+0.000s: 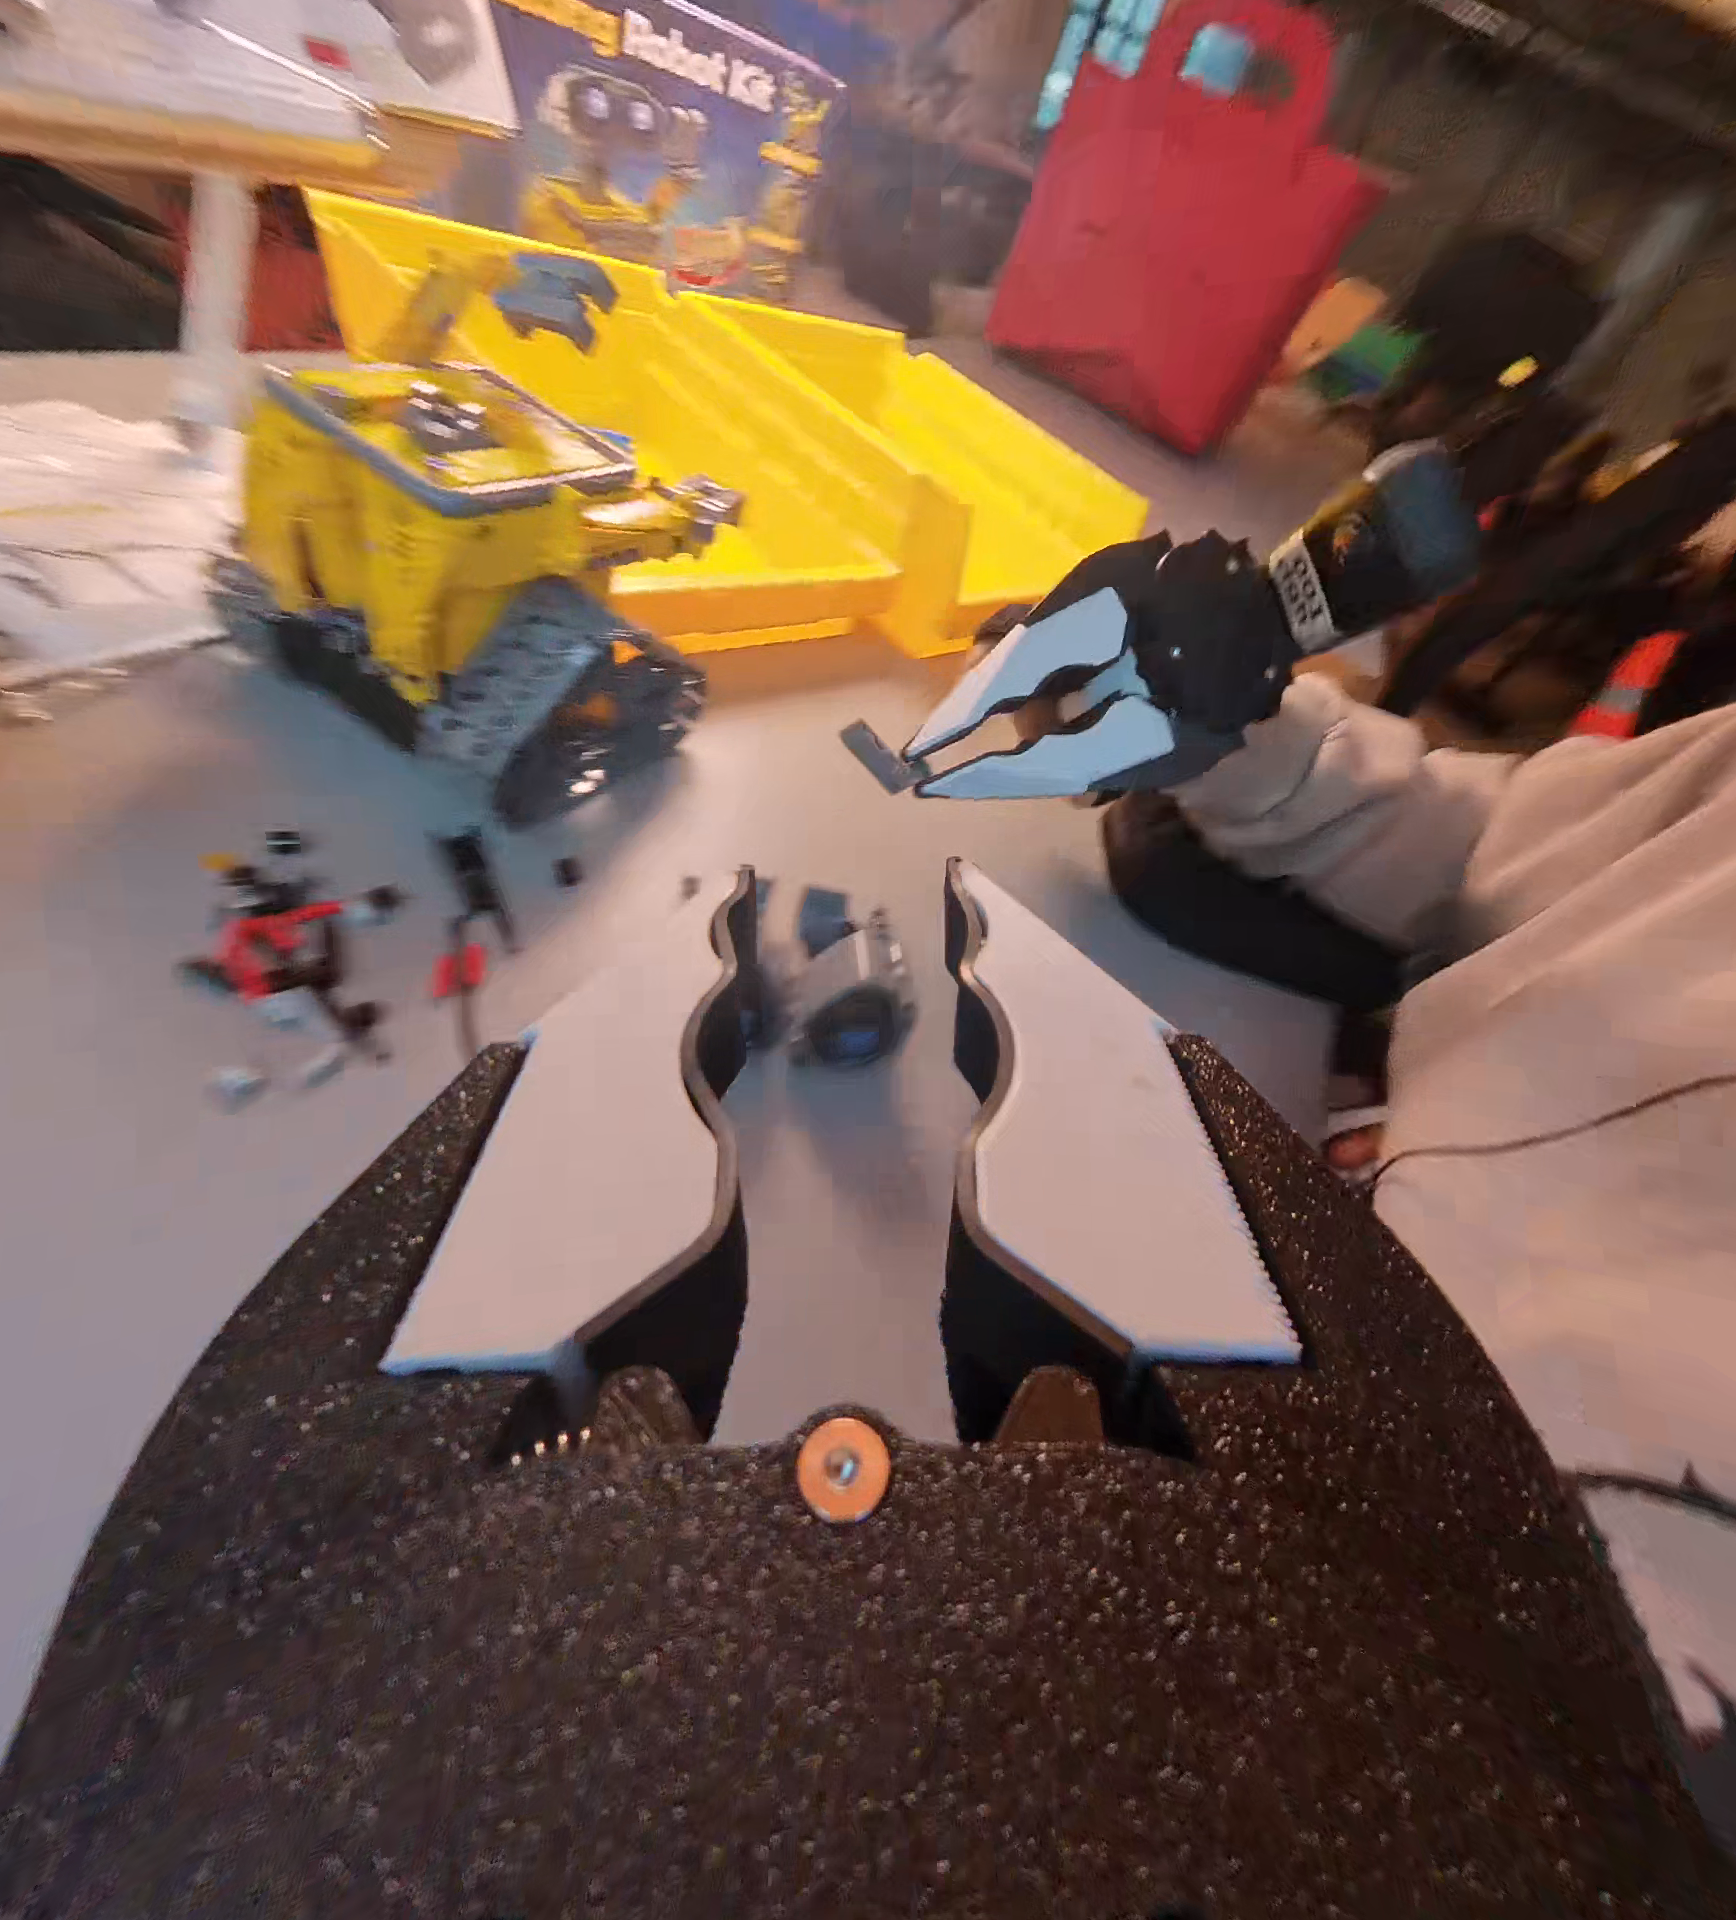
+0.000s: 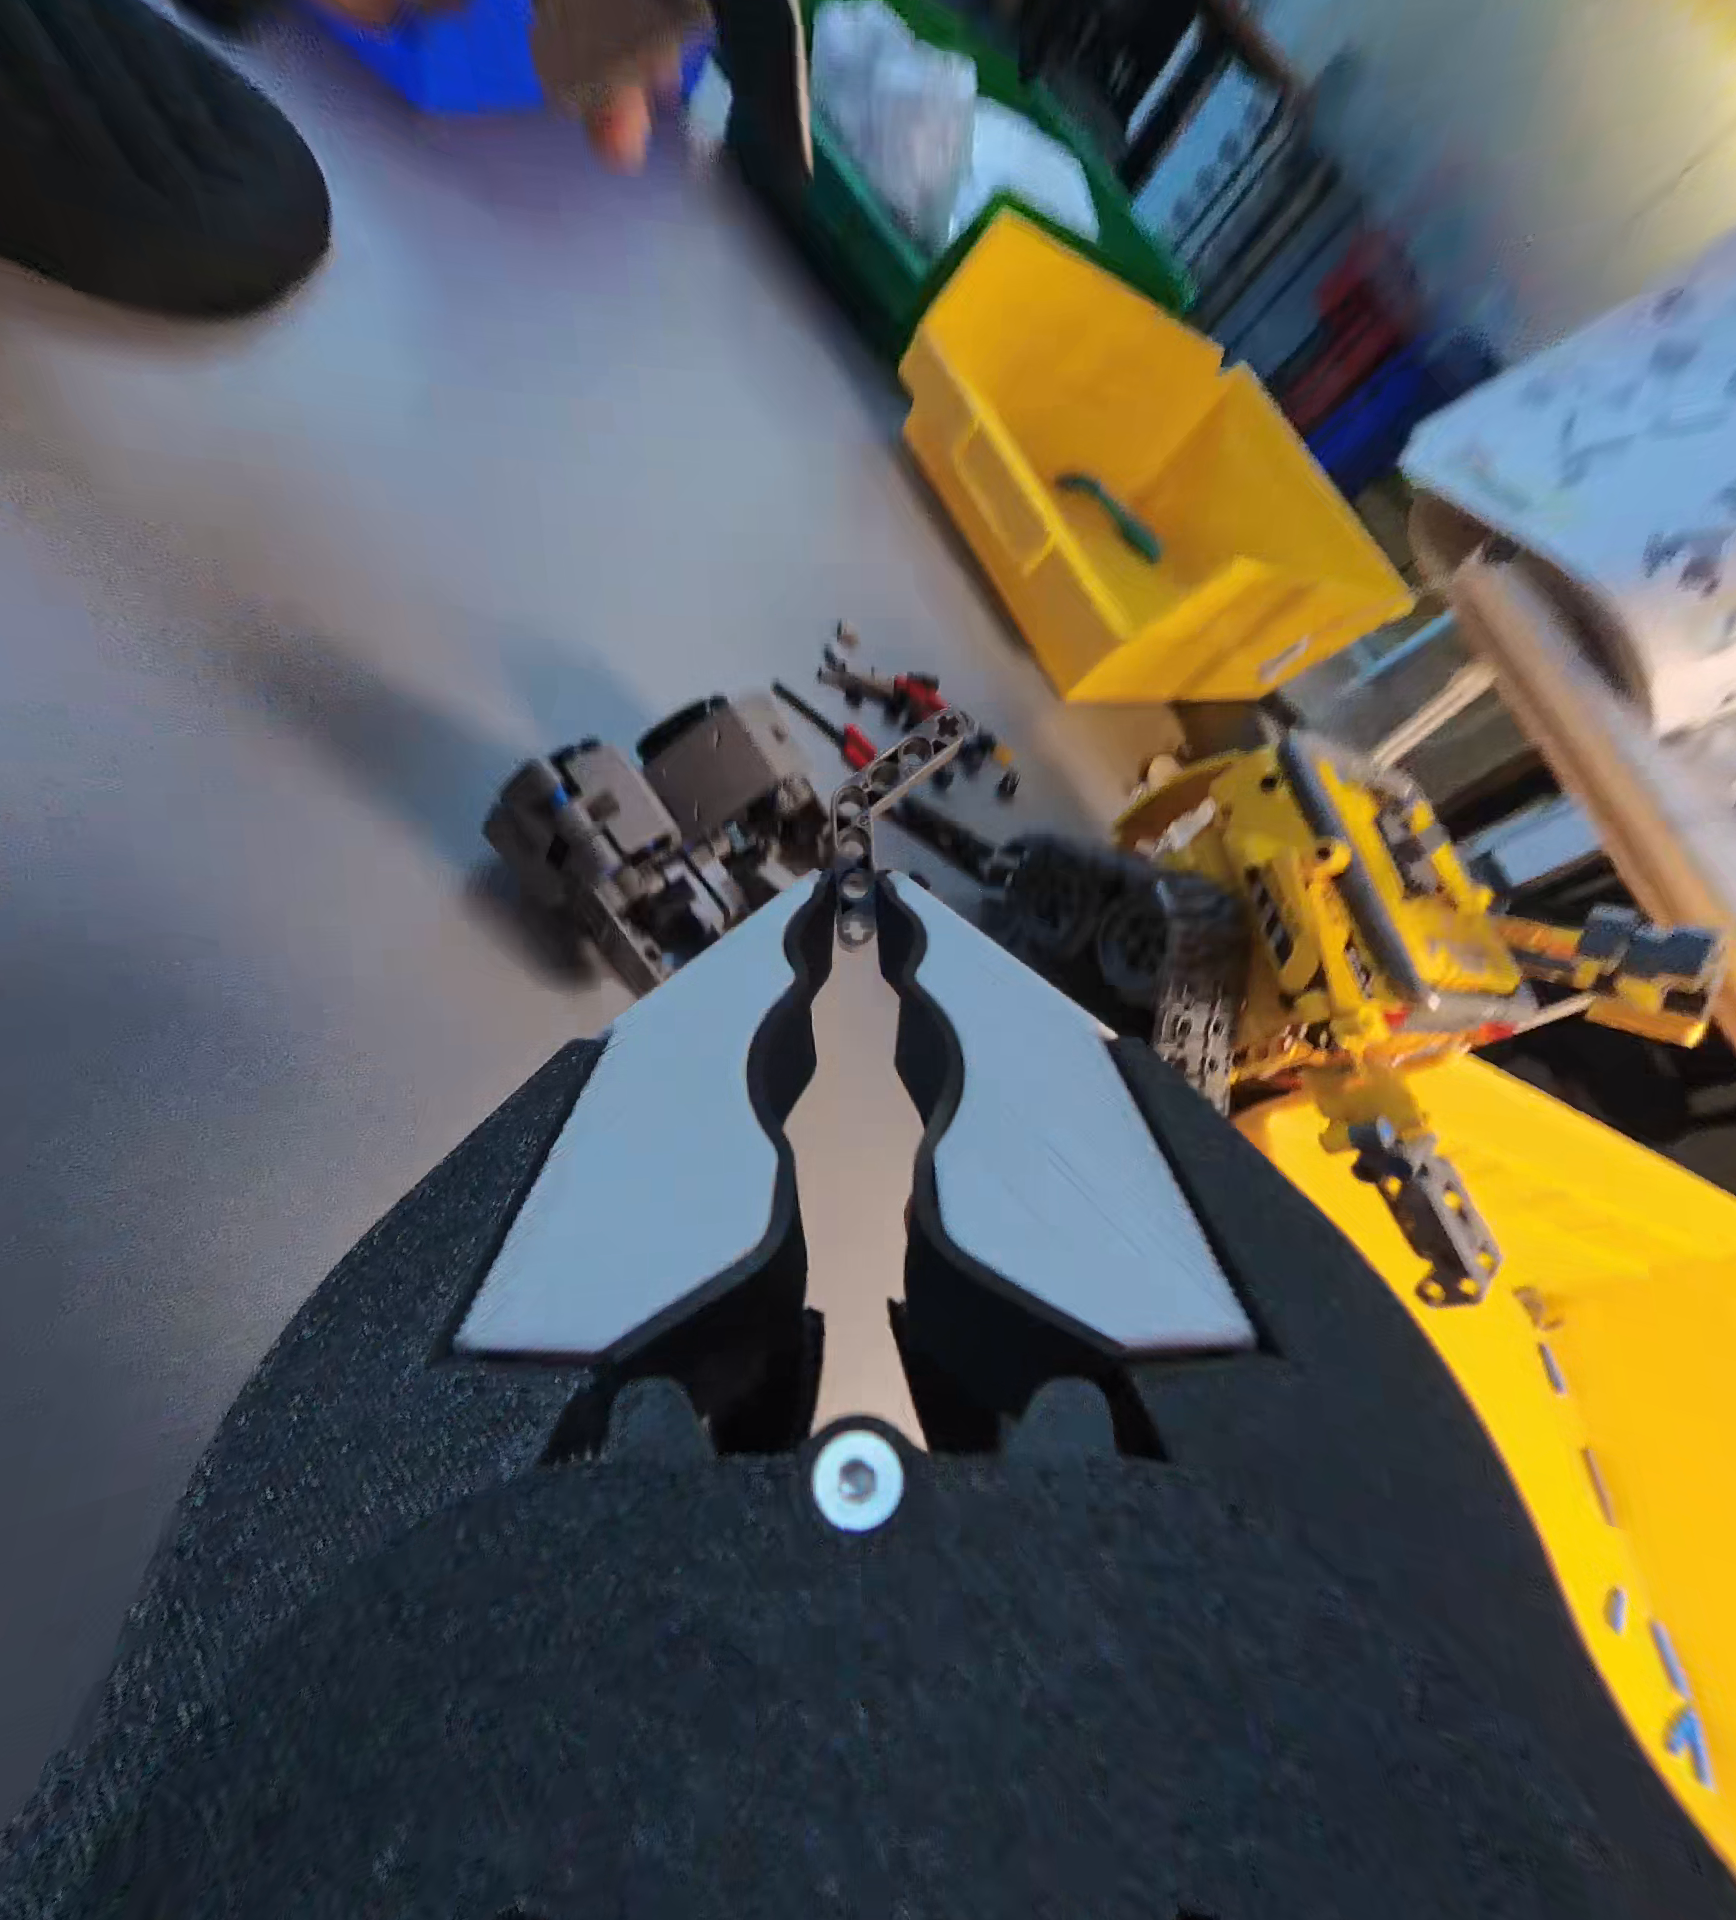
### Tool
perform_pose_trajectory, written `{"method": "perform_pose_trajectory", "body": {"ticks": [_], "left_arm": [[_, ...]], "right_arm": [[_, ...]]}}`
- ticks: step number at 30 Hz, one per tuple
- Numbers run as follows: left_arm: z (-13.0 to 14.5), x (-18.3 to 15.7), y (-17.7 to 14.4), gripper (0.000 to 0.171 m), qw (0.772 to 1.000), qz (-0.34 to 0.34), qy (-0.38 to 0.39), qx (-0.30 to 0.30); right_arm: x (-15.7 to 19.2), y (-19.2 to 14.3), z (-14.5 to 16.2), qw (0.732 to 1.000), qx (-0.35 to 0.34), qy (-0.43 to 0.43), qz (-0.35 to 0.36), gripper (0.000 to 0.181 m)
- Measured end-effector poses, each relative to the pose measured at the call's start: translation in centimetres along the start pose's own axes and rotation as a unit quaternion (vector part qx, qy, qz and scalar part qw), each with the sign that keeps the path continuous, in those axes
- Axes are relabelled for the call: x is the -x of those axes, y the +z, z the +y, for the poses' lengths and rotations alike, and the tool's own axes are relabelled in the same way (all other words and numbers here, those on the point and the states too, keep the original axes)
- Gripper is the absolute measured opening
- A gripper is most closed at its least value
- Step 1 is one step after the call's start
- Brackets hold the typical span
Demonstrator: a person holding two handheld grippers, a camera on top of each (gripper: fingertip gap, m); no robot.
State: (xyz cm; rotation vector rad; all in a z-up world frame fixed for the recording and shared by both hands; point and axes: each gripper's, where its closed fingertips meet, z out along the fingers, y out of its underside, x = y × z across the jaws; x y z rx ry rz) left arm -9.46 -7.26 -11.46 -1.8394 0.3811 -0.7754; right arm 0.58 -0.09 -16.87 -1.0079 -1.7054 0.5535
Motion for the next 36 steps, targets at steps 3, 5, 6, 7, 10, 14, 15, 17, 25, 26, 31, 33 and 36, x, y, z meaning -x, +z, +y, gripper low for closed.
{"method": "perform_pose_trajectory", "body": {"ticks": [3, 5, 6, 7, 10, 14, 15, 17, 25, 26, 31, 33, 36], "left_arm": [[0.0, -1.9, 4.4, 0.042, 0.994, 0.068, -0.071, -0.036], [-0.1, -3.0, 6.1, 0.039, 0.989, 0.102, -0.098, -0.041], [0.2, -3.4, 6.7, 0.036, 0.989, 0.11, -0.098, -0.032], [0.3, -3.8, 7.1, 0.032, 0.989, 0.113, -0.092, -0.026], [0.3, -5.0, 7.1, 0.007, 0.988, 0.135, -0.069, -0.027], [-0.6, -3.9, 4.7, 0.006, 0.997, 0.055, 0.041, -0.026], [-1.3, -2.9, 3.3, 0.006, 0.997, 0.014, 0.067, -0.03], [-3.1, 0.4, -1.2, 0.006, 0.983, -0.122, 0.133, -0.04], [0.3, 12.1, -26.9, 0.007, 0.777, -0.596, 0.159, 0.127], [1.7, 12.9, -28.4, 0.007, 0.772, -0.605, 0.134, 0.142], [4.4, 15.0, -31.5, 0.028, 0.758, -0.635, 0.079, 0.131], [2.7, 14.4, -30.0, 0.034, 0.775, -0.619, 0.096, 0.086], [-0.5, 12.6, -25.2, 0.038, 0.817, -0.56, 0.133, 0.028]], "right_arm": [[1.2, -0.1, -3.3, 0.996, -0.049, -0.069, 0.025, 0.007], [1.6, -0.1, -4.6, 0.991, -0.057, -0.109, 0.047, 0.007], [1.8, -0.1, -5.2, 0.989, -0.063, -0.123, 0.053, 0.007], [2.1, -0.2, -5.7, 0.987, -0.069, -0.132, 0.054, 0.007], [2.4, -0.3, -6.6, 0.983, -0.082, -0.153, 0.063, 0.007], [1.2, -0.7, -6.1, 0.99, -0.1, -0.086, 0.055, 0.018], [0.8, -0.7, -5.2, 0.994, -0.09, -0.053, 0.039, 0.023], [0.7, -0.7, -3.1, 0.998, -0.065, 0.009, -0.005, 0.027], [3.3, 0.7, 1.8, 0.987, 0.011, 0.105, -0.122, 0.027], [3.9, 0.8, 1.6, 0.985, 0.007, 0.104, -0.137, 0.027], [5.0, 2.3, 1.7, 0.984, 0.029, 0.091, -0.152, 0.03], [5.2, 2.7, 1.9, 0.981, 0.036, 0.101, -0.161, 0.029], [5.1, 3.0, 2.2, 0.979, 0.043, 0.103, -0.169, 0.029]]}}
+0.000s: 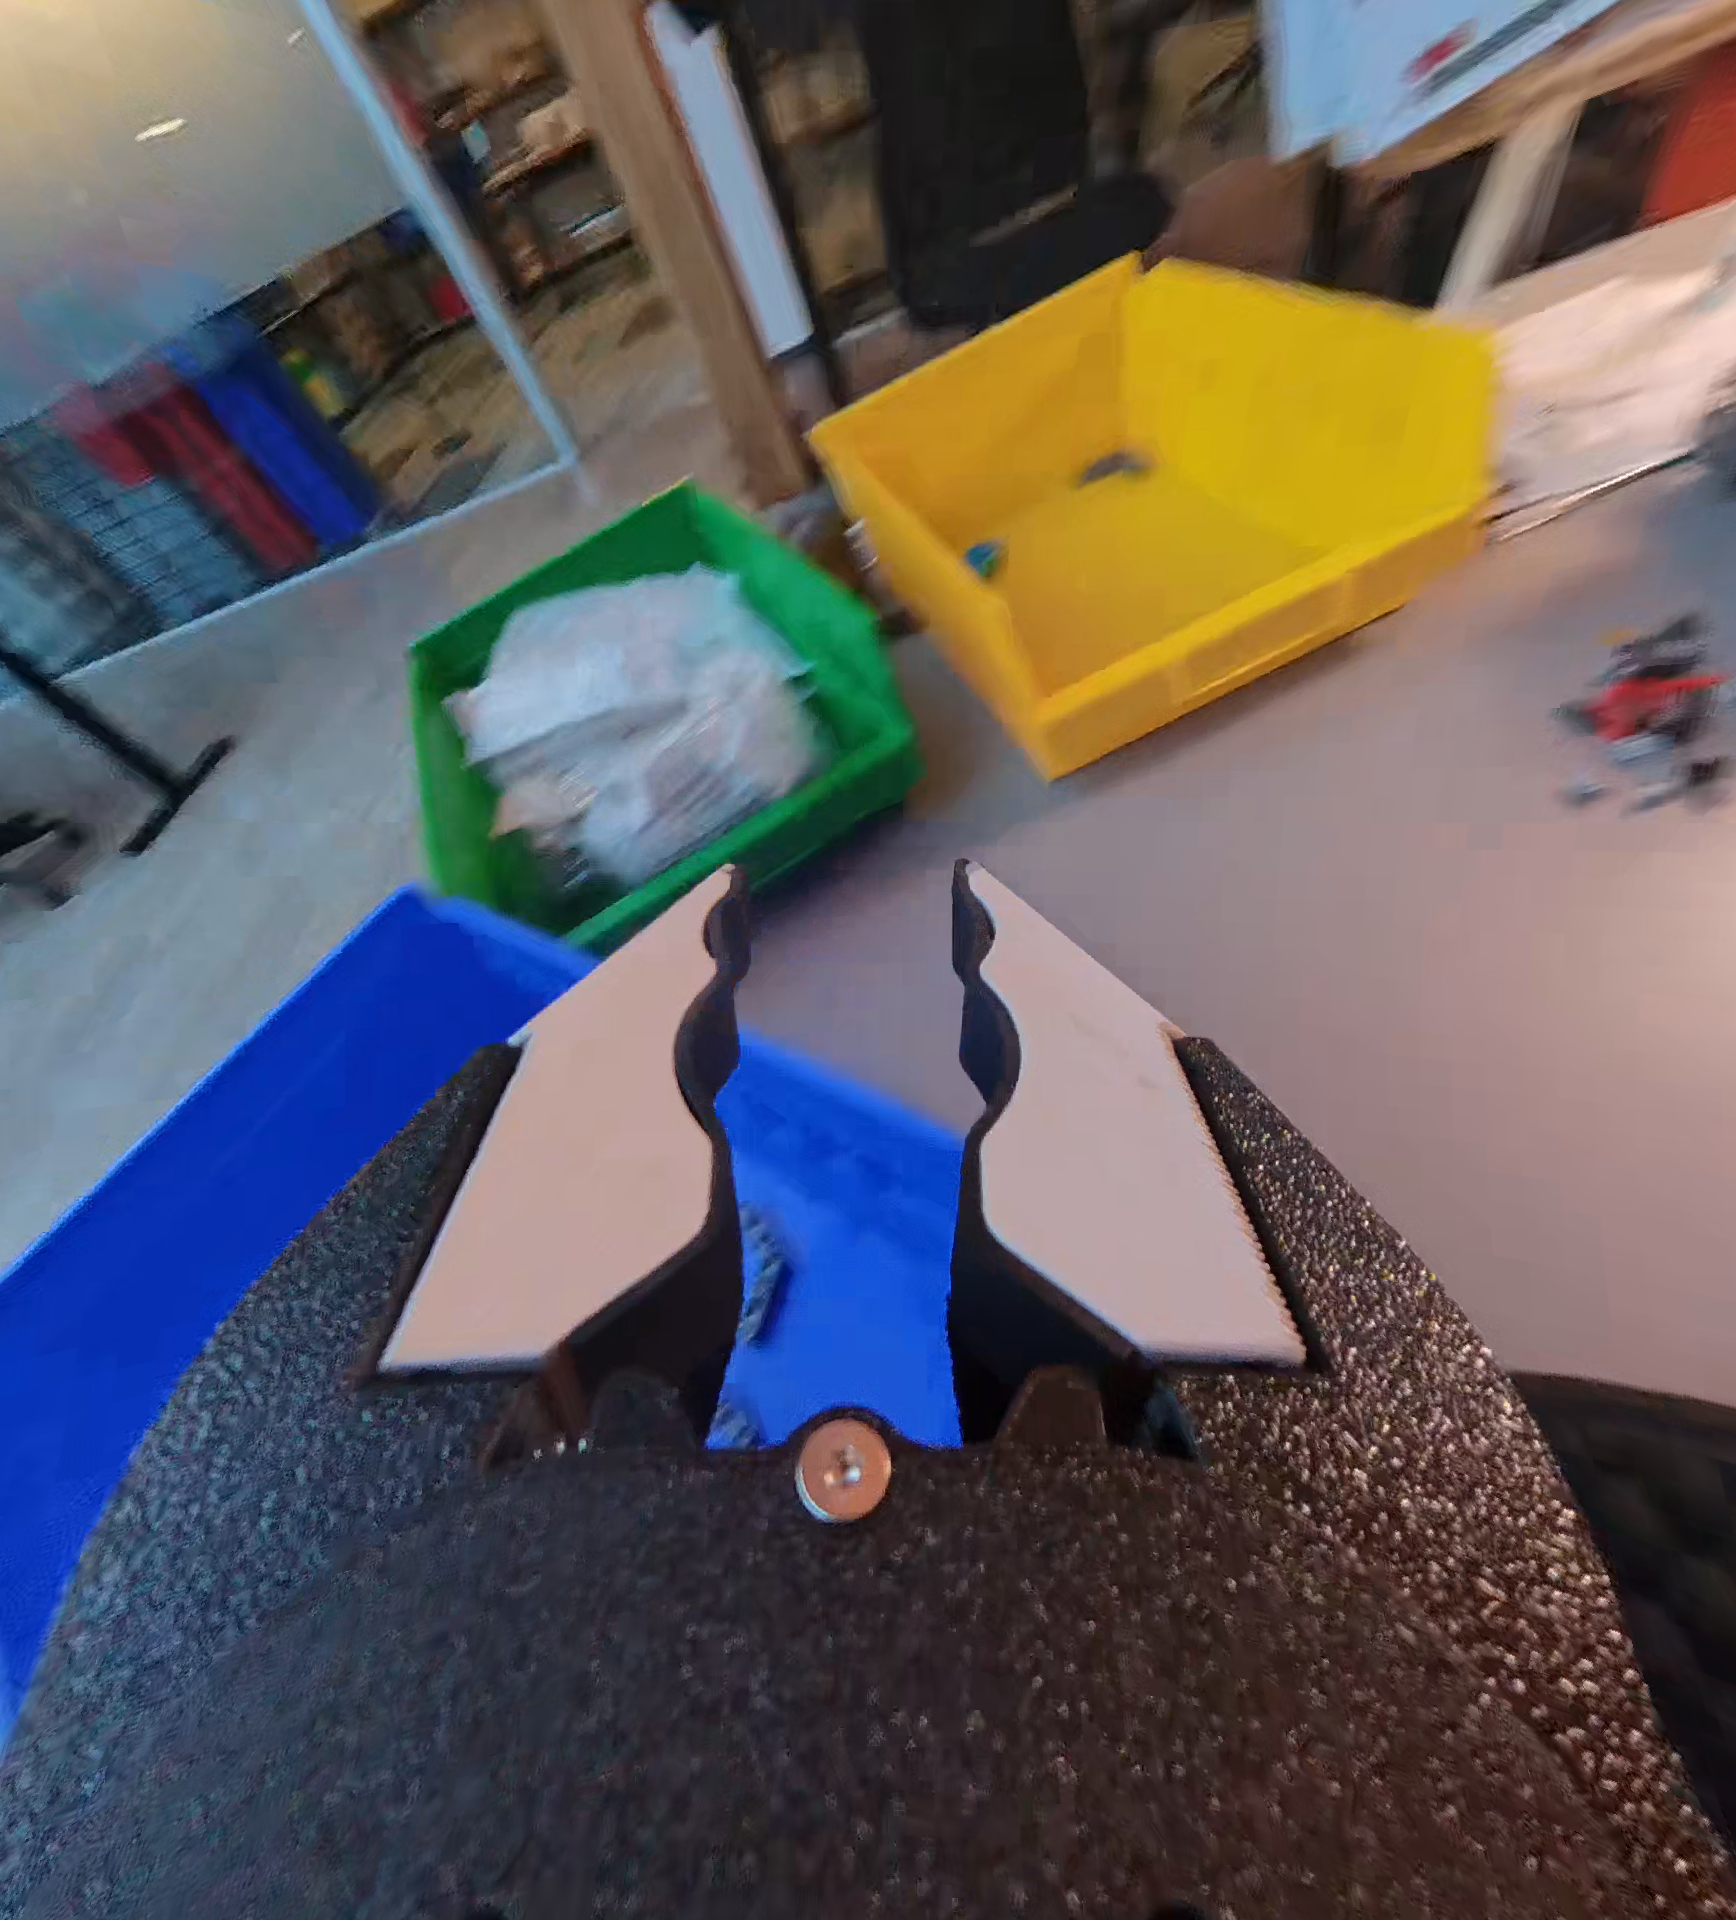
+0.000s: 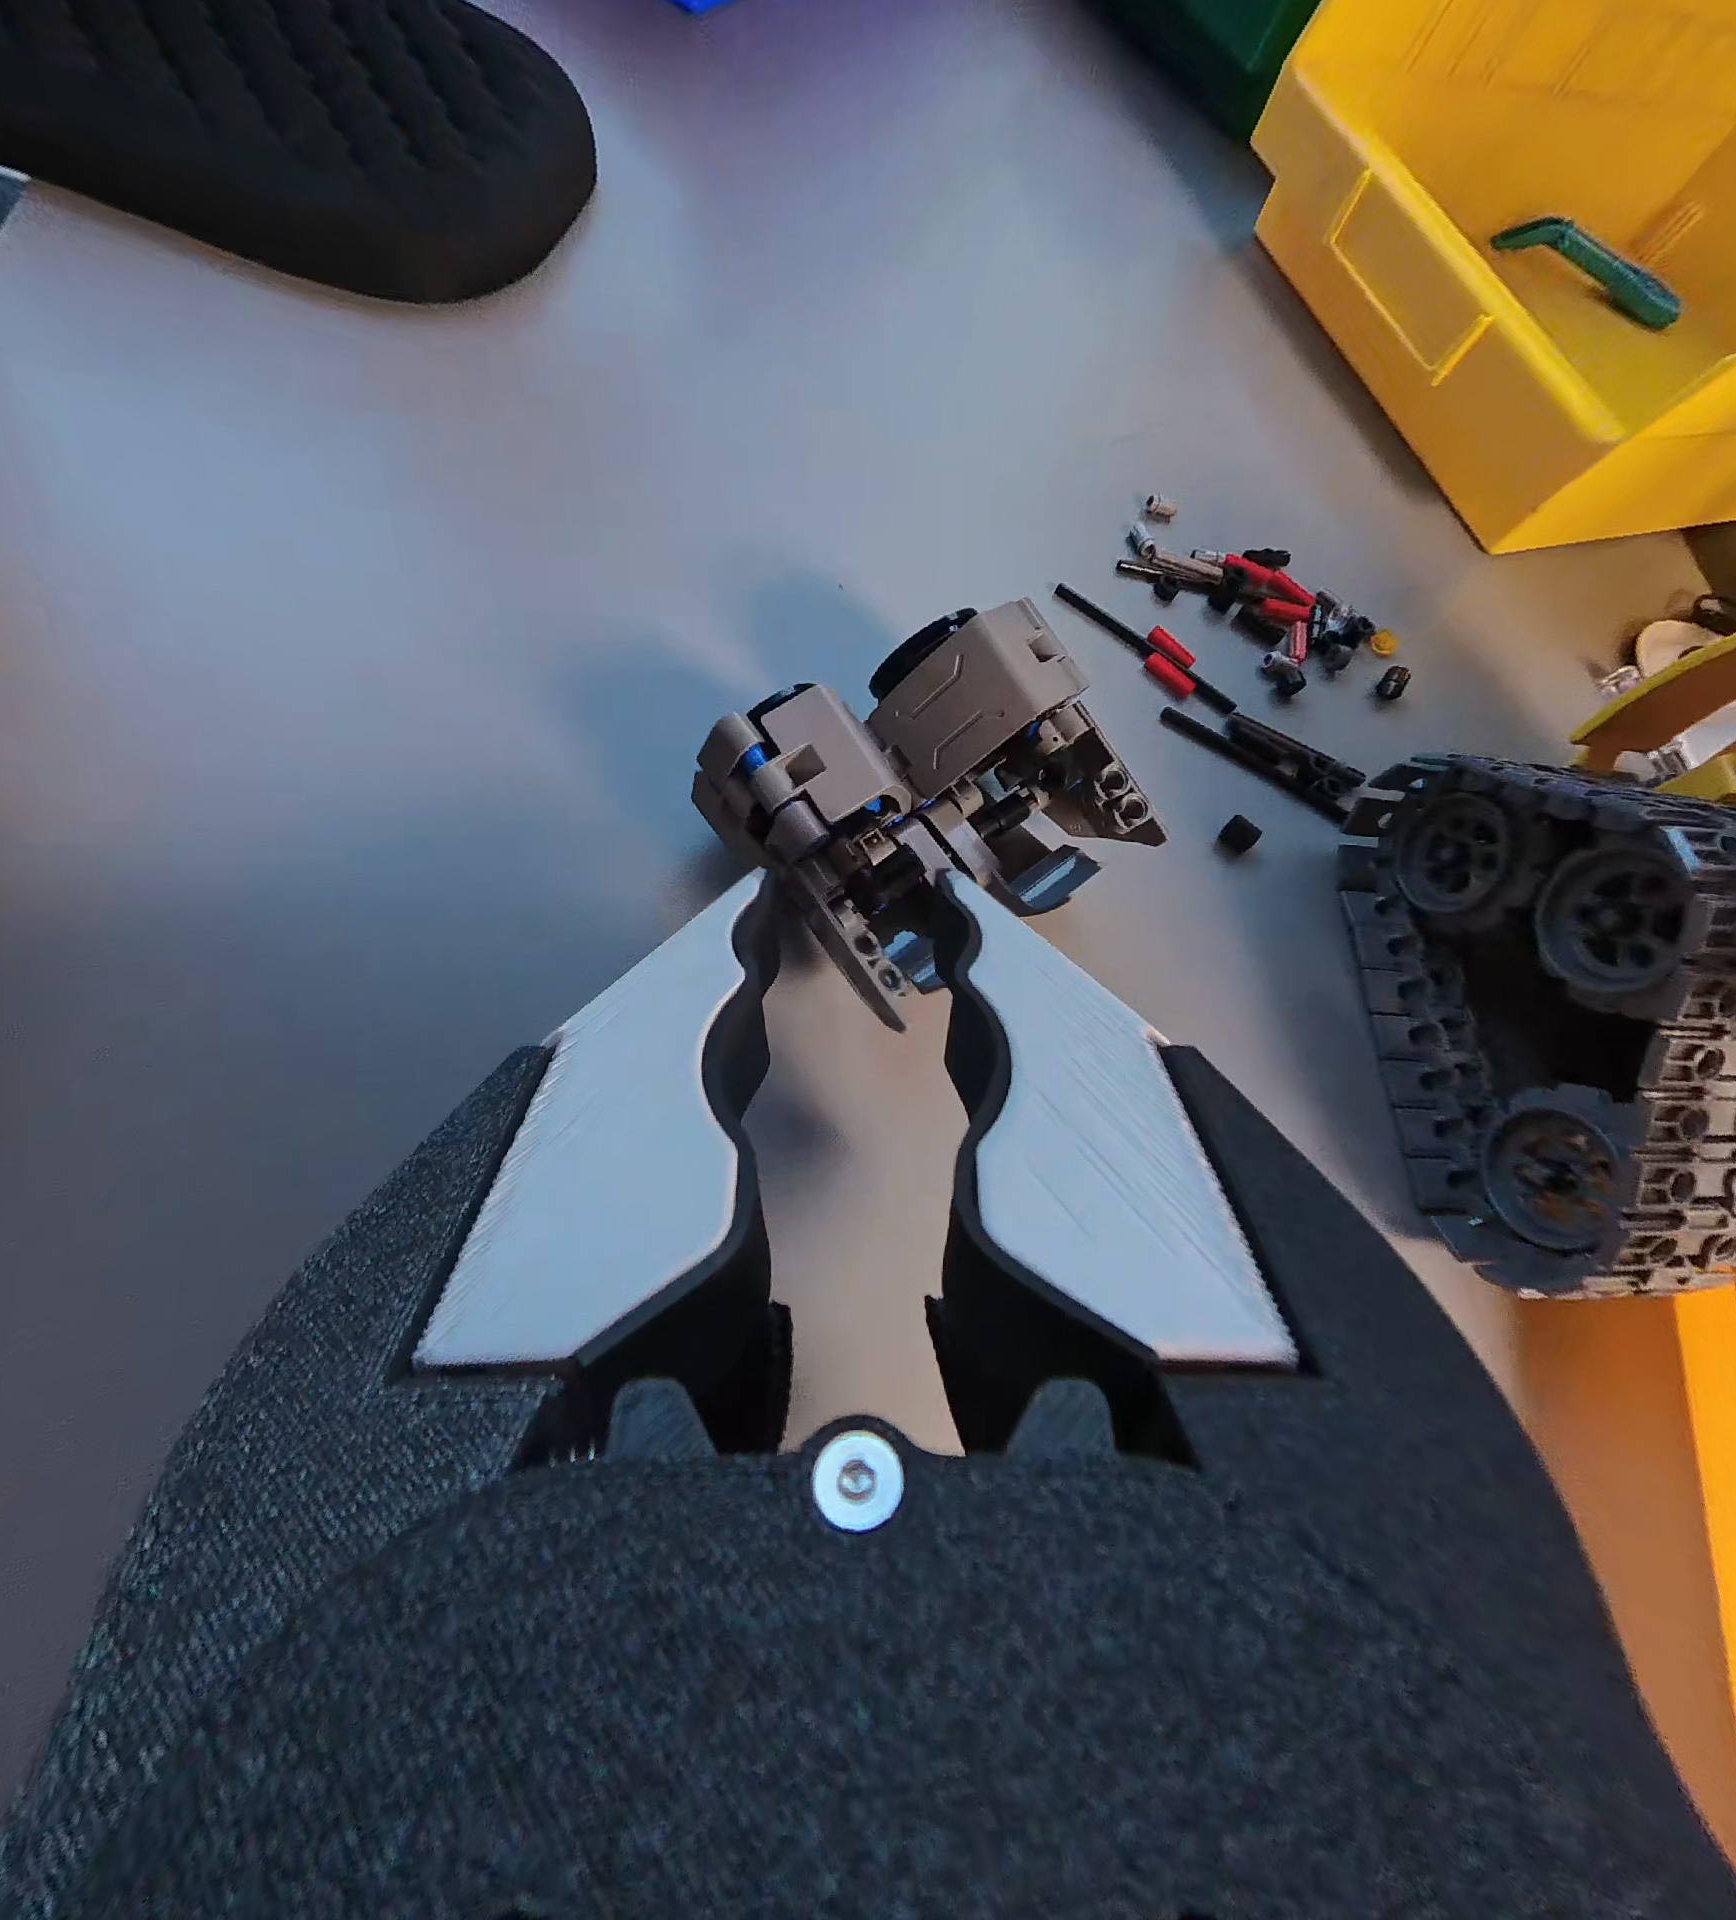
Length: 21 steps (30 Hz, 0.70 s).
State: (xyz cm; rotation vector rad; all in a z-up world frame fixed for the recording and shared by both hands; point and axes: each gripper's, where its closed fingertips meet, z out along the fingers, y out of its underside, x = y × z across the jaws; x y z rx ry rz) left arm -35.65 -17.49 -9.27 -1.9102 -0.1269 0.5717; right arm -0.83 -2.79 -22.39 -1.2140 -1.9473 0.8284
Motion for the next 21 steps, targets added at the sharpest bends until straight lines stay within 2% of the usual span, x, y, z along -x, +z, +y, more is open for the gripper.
{"method": "perform_pose_trajectory", "body": {"ticks": [3, 5, 8, 11, 13, 18, 20, 21], "left_arm": [[-4.1, -8.9, 0.6, 0.044, 0.984, 0.17, -0.013, -0.056], [-5.1, -15.9, 0.8, 0.051, 0.951, 0.303, -0.02, -0.053], [-4.2, -24.8, 1.4, 0.056, 0.888, 0.459, -0.035, -0.003], [-2.4, -31.3, 2.6, 0.057, 0.828, 0.552, -0.065, 0.073], [-1.6, -34.2, 3.6, 0.058, 0.796, 0.588, -0.086, 0.113], [-0.5, -37.8, 5.3, 0.057, 0.745, 0.63, -0.127, 0.177], [-0.6, -38.2, 4.5, 0.048, 0.724, 0.656, -0.109, 0.183], [-0.2, -38.3, 4.4, 0.047, 0.729, 0.656, -0.082, 0.181]], "right_arm": [[-0.3, 0.4, 1.3, 0.999, 0.039, -0.026, 0.009, 0.026], [-0.3, 0.6, 1.9, 0.997, 0.055, -0.045, 0.017, 0.02], [-0.1, 0.7, 1.8, 0.995, 0.051, -0.081, 0.032, 0.015], [0.0, 0.7, 1.5, 0.985, 0.048, -0.154, 0.063, 0.012], [0.2, 0.8, 1.1, 0.976, 0.041, -0.198, 0.084, 0.011], [0.9, 0.8, 0.9, 0.951, 0.033, -0.285, 0.111, 0.01], [1.4, 0.8, 0.7, 0.955, 0.022, -0.281, 0.097, 0.01], [1.3, 0.8, 0.8, 0.957, 0.019, -0.272, 0.095, 0.01]]}}
